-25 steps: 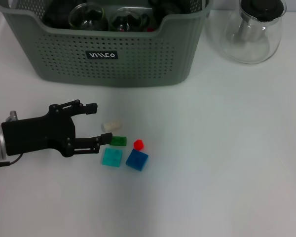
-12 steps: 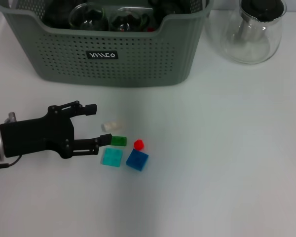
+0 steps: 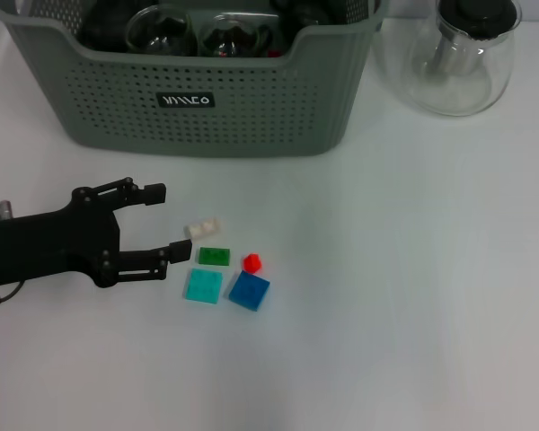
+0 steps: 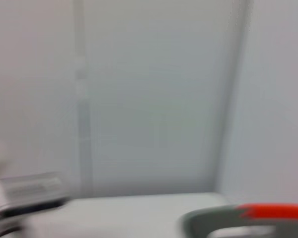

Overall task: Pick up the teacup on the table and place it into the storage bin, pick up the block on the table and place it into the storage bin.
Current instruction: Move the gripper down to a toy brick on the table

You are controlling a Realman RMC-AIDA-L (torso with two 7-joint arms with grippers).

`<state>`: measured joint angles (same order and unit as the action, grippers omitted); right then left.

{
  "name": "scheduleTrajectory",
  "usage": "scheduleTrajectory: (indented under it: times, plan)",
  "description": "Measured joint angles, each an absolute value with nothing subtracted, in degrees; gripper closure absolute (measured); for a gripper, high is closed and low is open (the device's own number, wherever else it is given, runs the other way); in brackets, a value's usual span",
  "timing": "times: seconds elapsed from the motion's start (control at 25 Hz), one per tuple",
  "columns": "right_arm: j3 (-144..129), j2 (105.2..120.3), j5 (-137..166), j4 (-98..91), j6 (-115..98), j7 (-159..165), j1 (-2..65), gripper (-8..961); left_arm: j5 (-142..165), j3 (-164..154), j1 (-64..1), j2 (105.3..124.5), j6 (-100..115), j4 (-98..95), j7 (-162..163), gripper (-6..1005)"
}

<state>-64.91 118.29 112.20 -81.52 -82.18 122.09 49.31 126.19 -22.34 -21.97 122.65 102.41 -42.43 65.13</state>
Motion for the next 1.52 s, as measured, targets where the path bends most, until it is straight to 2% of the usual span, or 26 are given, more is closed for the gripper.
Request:
scheduleTrajectory:
  times: [0.16, 0.4, 0.56, 0.84, 1.16, 1.52]
  plan:
    - [-62.7, 117.35, 108.8, -81.1, -94.5, 119.6, 46.0, 186, 127.0, -23.1, -22.0, 122.51, 104.2, -45.8, 67.7, 127]
    - [-62.6, 117.96, 112.3, -80.6, -102.2, 117.2, 40.3, 186, 131.1, -29.5, -22.6, 122.95, 106.6, -57.5, 76.4, 127]
    - [-62.2, 117.74, 113.9, -77.1, -102.3, 117.3, 38.1, 187, 134.1, -38.1, -23.1, 123.61, 106.5, -67.8, 84.7, 127]
    - [-58.9, 117.10, 114.5, -69.4, -102.0, 117.1, 38.1, 186, 138.9, -49.2, -27.9, 123.95, 106.7, -75.9, 93.5, 127]
    - [-57.3, 117.55, 116.6, -67.1, -101.0, 117.2, 38.6, 186, 146.3, -55.7, -34.4, 124.14, 103.1, -75.8, 101.5, 127]
    - [-57.4, 117.66, 118.9, -66.4, -99.8, 117.5, 39.9, 187, 146.7, -69.3, -35.2, 124.30, 92.0, -75.1, 119.7, 128]
